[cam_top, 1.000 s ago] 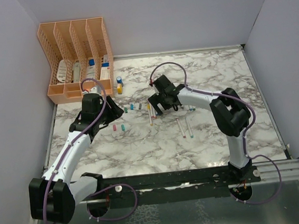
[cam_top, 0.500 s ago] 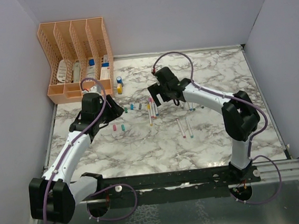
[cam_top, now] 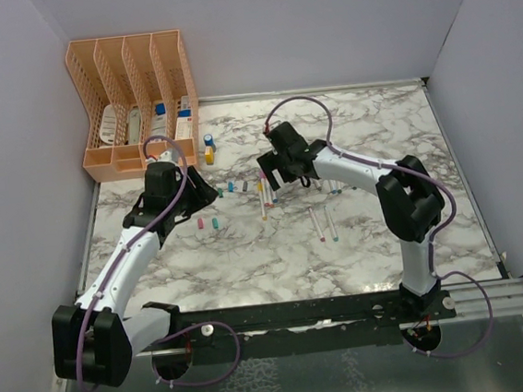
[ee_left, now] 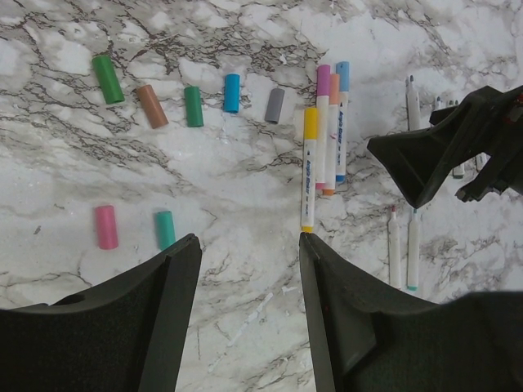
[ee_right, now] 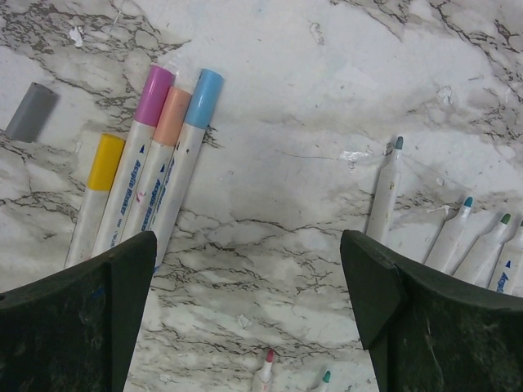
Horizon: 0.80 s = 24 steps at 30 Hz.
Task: Open the pen caps
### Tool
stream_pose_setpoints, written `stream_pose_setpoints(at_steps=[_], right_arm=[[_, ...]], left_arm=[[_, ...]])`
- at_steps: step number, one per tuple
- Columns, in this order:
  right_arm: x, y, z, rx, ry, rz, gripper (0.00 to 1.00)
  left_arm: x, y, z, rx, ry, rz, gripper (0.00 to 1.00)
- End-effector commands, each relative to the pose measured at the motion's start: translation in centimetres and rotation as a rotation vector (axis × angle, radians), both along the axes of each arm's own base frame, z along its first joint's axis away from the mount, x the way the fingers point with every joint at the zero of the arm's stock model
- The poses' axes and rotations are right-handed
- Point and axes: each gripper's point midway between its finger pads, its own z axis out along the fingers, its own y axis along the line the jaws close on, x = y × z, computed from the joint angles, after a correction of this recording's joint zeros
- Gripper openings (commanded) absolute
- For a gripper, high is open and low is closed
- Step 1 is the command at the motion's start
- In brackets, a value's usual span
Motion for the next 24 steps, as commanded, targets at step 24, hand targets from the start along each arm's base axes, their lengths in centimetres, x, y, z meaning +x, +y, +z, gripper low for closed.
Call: stream_pose_setpoints(at_steps=[24], right_arm=[[-0.7,1.6,-4.8,-0.021,0.098,0.011,0.92]], left_arm=[[0.9,-0.5,0.8,-0.014,-0.025,-0.024,0.54]])
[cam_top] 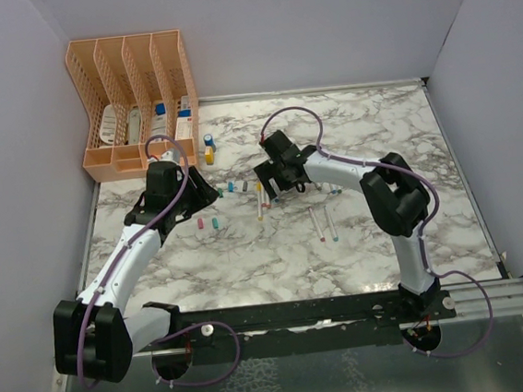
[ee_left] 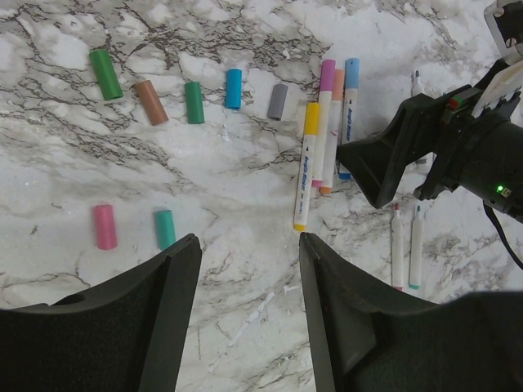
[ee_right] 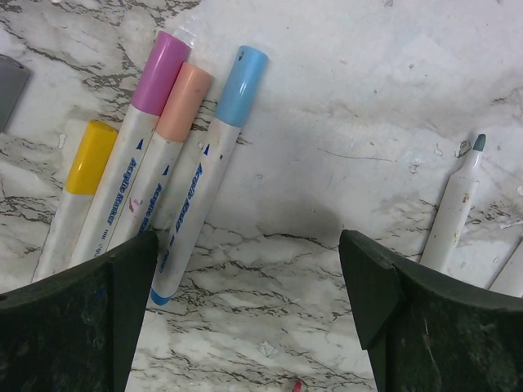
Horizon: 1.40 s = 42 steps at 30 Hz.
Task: Open the pen caps
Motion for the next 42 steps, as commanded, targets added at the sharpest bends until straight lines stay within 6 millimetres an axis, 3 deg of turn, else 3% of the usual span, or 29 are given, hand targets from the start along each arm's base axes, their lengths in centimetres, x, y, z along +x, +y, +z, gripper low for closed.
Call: stream_pose_setpoints(at_steps=[1,10,20,29,32,38,42], right_arm=[[0.2,0.5,-0.5,-0.002,0.007,-0.013,0.91],[-0.3,0.9,-0.9,0.014,0.037,-0.002,0.64],[-2.1,0.6,-1.6,0.044,0.080,0.015,0.44],[-2.9,1.2,-1.4,0.097,0.102,0.029,0.09],[-2.4,0.9,-0.3,0.112,0.079,-0.002,0.01],[-0.7,-0.4,4.0,0.150,-0.046,-0.080,0.01],[-0.5,-0.1,6.9,0.184,-0.101,-0.038,0.01]], left_arm=[[0.8,-0.3,1.5,-0.014,-0.048,-0.013,0.54],[0.9,-0.3,1.7,-0.012,-0.052,-0.012,0.54],[1.0,-0.6,2.0,-0.042,-0.055,-0.010,0.54],[1.6,-1.9,2.4,-0.105,-0.057,-0.034,0.54],[1.9,-2.2,3.0,-0.130,-0.063,-0.030,0.54],[3.3,-3.8,4.2,-0.201,-0.075,-0.049,0.54],[4.5,-5.4,4.6,-0.240,-0.081,-0.067,0.54]])
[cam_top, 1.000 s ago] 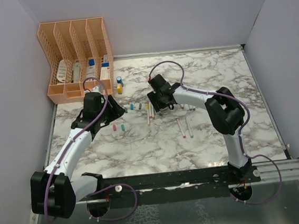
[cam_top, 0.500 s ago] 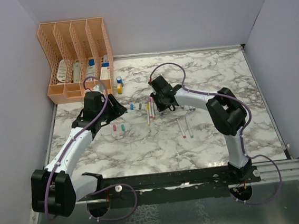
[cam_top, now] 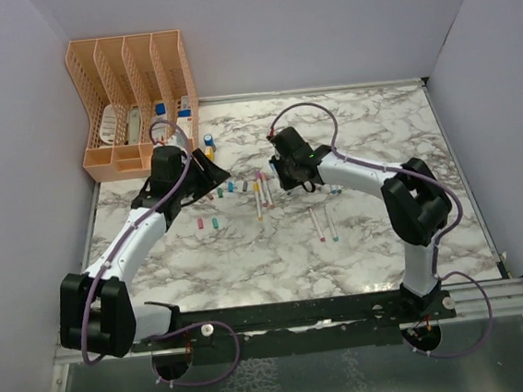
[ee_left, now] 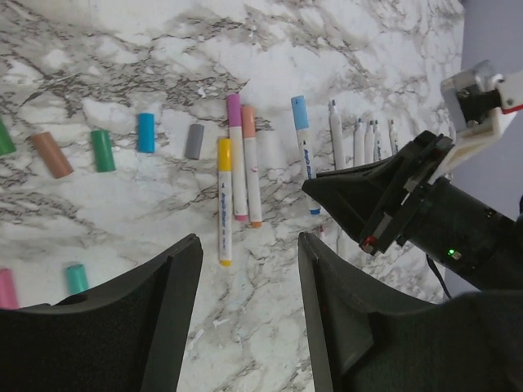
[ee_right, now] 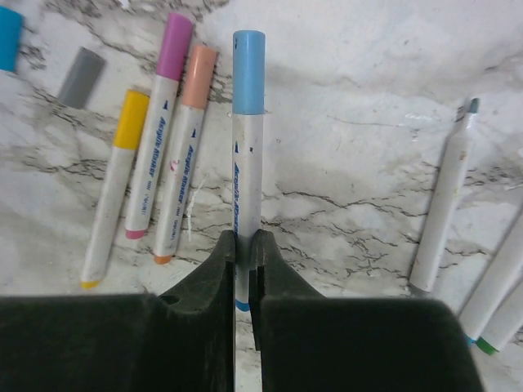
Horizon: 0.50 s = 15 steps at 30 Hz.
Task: Open the pen caps
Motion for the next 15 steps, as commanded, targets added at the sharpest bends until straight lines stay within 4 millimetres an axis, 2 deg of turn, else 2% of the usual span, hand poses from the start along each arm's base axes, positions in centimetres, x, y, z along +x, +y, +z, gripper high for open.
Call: stream_pose_setpoints(at_steps=[1,11,15], right_arm=[[1.1,0.2,5.5,0.065,-0.126,0.022,0.01],[-1.2,1.9,6.7,0.144,-0.126,0.173,0.01],[-2.0,2.4,7.1,0.182,-0.121,0.199,0.01]], left_arm=[[1.7,-2.8,2.3,-0.089,-0.057,-0.047,0.54],[4.3,-8.4,1.4,-0.117,-0.060,-0.105,0.53],[5.2,-9.5,1.0,-0.134,-0.057,-0.107,0.52]])
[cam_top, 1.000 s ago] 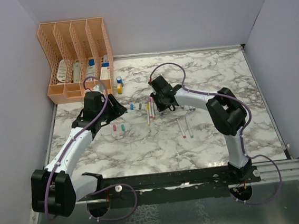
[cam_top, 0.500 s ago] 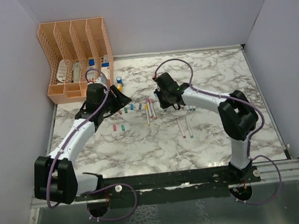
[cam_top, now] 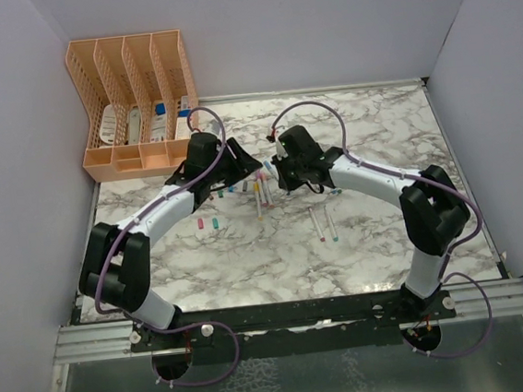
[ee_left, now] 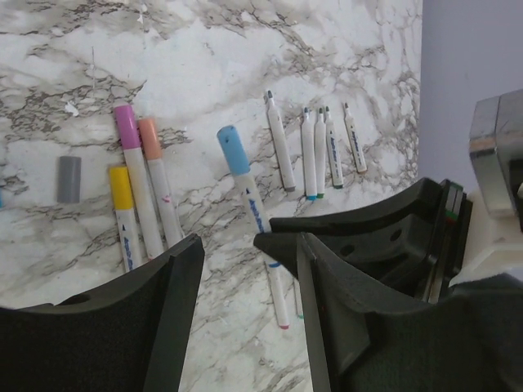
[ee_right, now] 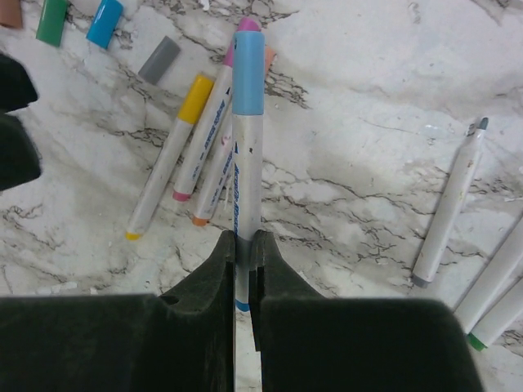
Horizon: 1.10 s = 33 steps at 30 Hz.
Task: Open the pen caps
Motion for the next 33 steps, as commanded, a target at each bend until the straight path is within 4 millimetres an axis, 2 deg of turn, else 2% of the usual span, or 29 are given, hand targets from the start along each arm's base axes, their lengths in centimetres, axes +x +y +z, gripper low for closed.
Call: stream_pose_setpoints(at_steps=[1,12,22,33], right_arm=[[-0.9,1.7,2.4,0.094,-0.037,0.077,0.01],[-2.3,2.9,4.2,0.168,-0.049,0.133,0.01],[-3.1,3.6,5.4,0.196,-0.066,0.186,0.01],[-3.8,3.9,5.6,0.205,-0.063,0.212,0.01]], left_arm=[[1.9,-1.4,1.6,-0.050,-0.058,0.012,0.52],[2.2,-2.5,-0.3,-0.045,-0.023,-0.002,0.51],[2.6,-2.9,-0.6,-0.048,-0.021,-0.003,0.50],[2.5,-2.9,-0.3,-0.064,-0.028,0.003,0.37]])
